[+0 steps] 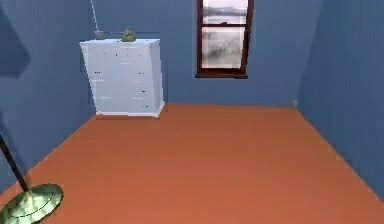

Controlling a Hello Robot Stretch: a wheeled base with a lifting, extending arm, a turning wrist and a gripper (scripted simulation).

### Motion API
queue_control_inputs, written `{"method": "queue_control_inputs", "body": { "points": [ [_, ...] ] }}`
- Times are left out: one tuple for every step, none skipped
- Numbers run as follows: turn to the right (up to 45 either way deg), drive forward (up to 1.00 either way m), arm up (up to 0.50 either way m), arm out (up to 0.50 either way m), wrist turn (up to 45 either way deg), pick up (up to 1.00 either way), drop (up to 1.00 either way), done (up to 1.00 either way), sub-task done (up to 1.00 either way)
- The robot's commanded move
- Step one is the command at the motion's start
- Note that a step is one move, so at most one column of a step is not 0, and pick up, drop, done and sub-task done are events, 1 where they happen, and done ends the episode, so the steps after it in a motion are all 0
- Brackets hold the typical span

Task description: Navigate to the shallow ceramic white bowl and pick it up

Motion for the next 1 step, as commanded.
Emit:
{"method": "queue_control_inputs", "body": {
  "points": [
    [3.0, 0.00, 0.00, 0.00, 0.0, 0.00, 0.00, 0.00, 0.00]
  ]
}}
